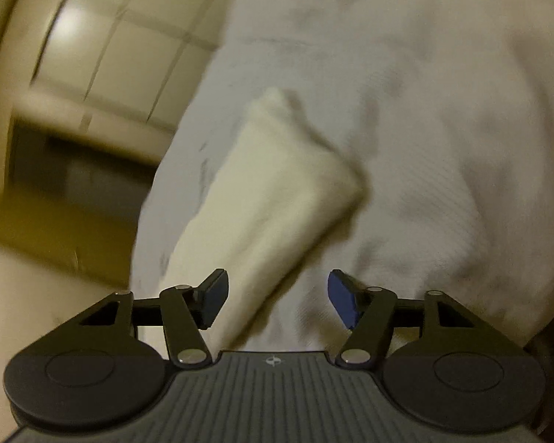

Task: Fold clothes

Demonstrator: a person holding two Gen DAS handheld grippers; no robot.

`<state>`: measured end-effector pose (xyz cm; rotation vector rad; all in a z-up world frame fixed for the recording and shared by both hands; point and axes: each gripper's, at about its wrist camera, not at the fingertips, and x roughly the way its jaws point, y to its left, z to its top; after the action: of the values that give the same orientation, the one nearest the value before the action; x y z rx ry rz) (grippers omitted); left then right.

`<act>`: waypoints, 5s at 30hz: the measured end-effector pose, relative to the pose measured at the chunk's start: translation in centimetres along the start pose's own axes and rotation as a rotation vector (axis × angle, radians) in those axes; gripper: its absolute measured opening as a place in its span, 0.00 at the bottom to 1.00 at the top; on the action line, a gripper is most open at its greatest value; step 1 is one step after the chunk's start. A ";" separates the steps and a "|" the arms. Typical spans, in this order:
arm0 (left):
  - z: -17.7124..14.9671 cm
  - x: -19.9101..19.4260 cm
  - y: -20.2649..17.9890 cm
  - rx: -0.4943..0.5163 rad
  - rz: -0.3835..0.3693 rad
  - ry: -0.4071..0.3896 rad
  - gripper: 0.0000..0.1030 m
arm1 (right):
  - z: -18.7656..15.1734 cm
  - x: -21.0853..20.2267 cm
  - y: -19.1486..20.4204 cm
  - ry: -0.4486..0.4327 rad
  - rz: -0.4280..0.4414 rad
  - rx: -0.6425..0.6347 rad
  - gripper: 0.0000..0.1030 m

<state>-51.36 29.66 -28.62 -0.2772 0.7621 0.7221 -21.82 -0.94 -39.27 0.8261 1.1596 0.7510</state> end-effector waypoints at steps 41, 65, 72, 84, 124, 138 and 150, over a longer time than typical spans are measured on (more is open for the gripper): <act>-0.7 1.5 16.1 -0.458 -0.389 -0.012 0.28 | -29.9 14.7 22.1 0.060 -0.132 -1.728 0.46; 5.8 15.2 15.6 -0.711 -0.677 0.098 0.46 | -4.3 16.8 12.2 0.227 -0.121 -0.142 0.09; 9.0 10.0 14.0 -0.405 -0.546 -0.123 0.15 | -7.1 14.8 17.6 0.154 -0.219 -0.542 0.09; 2.5 10.3 17.7 -0.448 -0.455 -0.124 0.15 | -18.6 14.5 22.0 0.073 -0.377 -1.279 0.10; -0.1 0.6 8.7 -0.130 -0.211 -0.162 0.12 | -13.1 9.0 18.5 0.121 0.042 -0.841 0.22; -0.3 -0.2 3.6 -0.166 0.031 0.066 0.38 | -15.7 8.1 19.3 0.230 -0.117 -0.959 0.49; -1.9 -7.4 0.4 -0.119 0.122 0.046 0.48 | -15.6 2.7 18.9 0.180 -0.212 -0.960 0.87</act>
<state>-56.34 25.35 -24.72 -0.3585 0.7859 0.8804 -37.90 13.40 -27.15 -0.1651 0.8645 1.0754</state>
